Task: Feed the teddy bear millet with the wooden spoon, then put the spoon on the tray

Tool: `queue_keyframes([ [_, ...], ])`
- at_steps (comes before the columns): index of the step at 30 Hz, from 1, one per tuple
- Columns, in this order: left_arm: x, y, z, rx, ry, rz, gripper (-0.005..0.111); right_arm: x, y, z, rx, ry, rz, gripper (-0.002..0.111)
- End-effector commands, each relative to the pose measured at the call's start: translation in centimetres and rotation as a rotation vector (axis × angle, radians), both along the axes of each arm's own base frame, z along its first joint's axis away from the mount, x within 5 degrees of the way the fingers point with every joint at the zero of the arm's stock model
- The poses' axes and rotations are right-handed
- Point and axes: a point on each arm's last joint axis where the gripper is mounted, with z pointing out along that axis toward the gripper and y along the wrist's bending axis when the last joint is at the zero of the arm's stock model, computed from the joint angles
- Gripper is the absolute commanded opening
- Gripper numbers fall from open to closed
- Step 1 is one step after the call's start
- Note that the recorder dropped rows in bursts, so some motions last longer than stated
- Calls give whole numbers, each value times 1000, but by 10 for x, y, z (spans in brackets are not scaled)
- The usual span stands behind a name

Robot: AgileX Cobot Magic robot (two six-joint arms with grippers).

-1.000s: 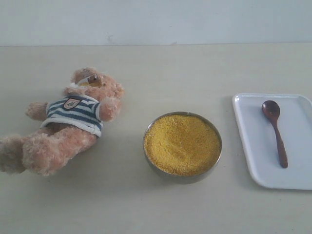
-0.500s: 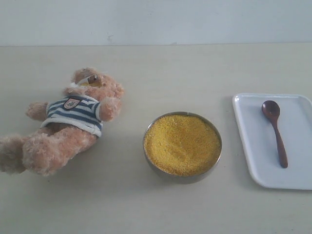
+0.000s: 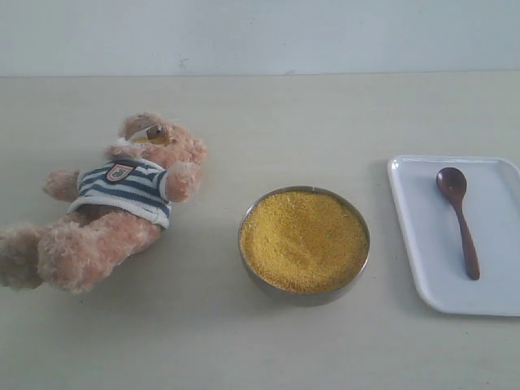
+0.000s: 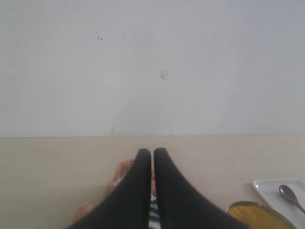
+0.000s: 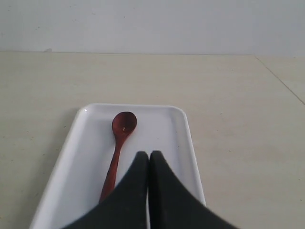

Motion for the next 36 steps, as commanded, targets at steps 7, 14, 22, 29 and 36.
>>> queue_keyframes([
  [7, 0, 0, -1, -5, -9, 4, 4, 0, 1, 1, 56, -10, 9, 0],
  [14, 0, 0, -1, -5, -9, 4, 4, 0, 7, 1, 16, -6, 137, 0],
  [22, 0, 0, -1, -5, -9, 4, 4, 0, 7, 1, 30, -5, 135, 0],
  [29, 0, 0, -1, -5, -9, 4, 4, 0, 7, 1, 30, -5, 135, 0],
  [36, 0, 0, -1, -5, -9, 4, 4, 0, 7, 1, 30, -5, 135, 0],
])
